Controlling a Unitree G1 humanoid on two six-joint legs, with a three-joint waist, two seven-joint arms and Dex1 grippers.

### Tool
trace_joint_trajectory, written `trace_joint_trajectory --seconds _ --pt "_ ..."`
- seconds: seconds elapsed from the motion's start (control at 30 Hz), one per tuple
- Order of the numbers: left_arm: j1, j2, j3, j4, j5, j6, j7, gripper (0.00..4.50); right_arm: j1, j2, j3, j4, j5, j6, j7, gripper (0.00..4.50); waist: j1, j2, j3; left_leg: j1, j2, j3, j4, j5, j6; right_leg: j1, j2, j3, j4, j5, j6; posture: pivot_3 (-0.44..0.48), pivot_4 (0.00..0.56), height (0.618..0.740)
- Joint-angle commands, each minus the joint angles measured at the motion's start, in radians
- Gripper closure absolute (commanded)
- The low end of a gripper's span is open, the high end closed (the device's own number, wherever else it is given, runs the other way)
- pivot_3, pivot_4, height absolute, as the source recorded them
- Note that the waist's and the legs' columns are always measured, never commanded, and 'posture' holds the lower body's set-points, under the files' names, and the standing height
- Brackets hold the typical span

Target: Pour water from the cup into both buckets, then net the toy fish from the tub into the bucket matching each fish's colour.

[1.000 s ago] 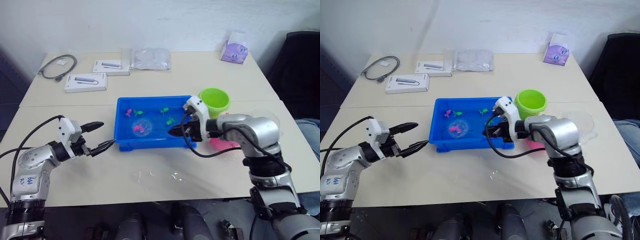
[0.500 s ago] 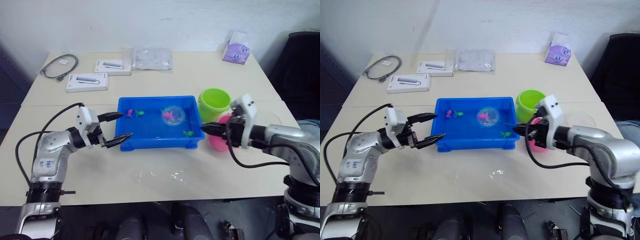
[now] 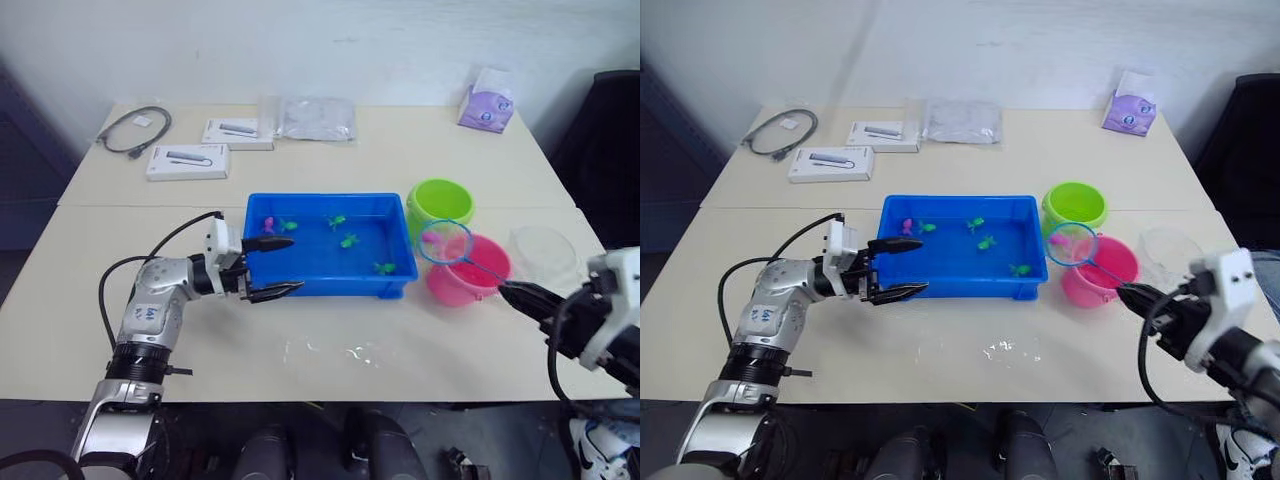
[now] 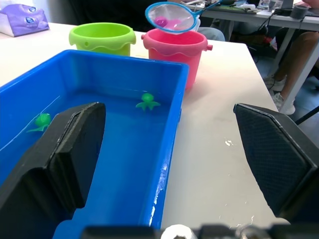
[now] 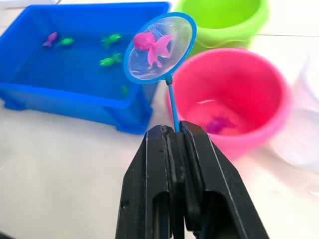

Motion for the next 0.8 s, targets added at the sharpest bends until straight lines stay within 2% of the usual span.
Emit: trace_joint_trajectory --seconds 0.03,0.17,0.4,0.57,0.8 --pt "-0.031 -0.021 -0.01 -0.001 0.009 -0.018 -0.009 0.07 0.091 0.005 -0.017 -0.023 -0.056 -0.167 -0.013 4.5 0.0 0.0 0.0 0.0 0.0 0.0 0.0 0.0 0.0 0.0 0.0 0.0 0.0 0.0 0.0 0.0 0.15 0.74" --pt "-0.036 -0.032 -0.013 -0.01 0.013 -0.011 -0.003 0.07 0.214 0.038 0.04 0.033 -0.215 -0.44 -0.034 4.5 -0.001 0.0 0.0 0.0 0.0 0.0 0.0 0.0 0.0 0.0 0.001 0.0 0.0 0.0 0.0 0.0 0.15 0.74" --pt "-0.034 -0.043 -0.015 -0.049 0.016 0.017 0.022 0.07 0.375 0.079 0.221 0.165 -0.47 -0.921 -0.003 4.5 -0.006 0.0 0.0 0.002 -0.001 0.003 0.0 0.0 0.0 0.001 0.002 0.003 0.0 0.0 0.0 0.0 0.15 0.74" --pt "-0.025 -0.043 -0.012 -0.076 0.016 0.036 0.04 0.07 0.38 0.12 0.273 0.246 -0.569 -1.131 -0.069 4.5 -0.006 0.0 0.0 0.003 -0.001 0.003 0.0 0.001 0.0 0.001 0.001 0.003 0.0 0.0 0.0 0.0 0.15 0.74" --pt "-0.004 -0.04 -0.009 -0.136 0.012 0.073 0.07 0.07 0.407 0.043 0.331 0.351 -0.86 -1.472 -0.152 4.5 -0.006 0.0 0.0 0.003 -0.001 0.003 0.001 0.001 0.0 0.001 0.0 0.004 0.0 0.0 0.0 0.0 0.15 0.74"
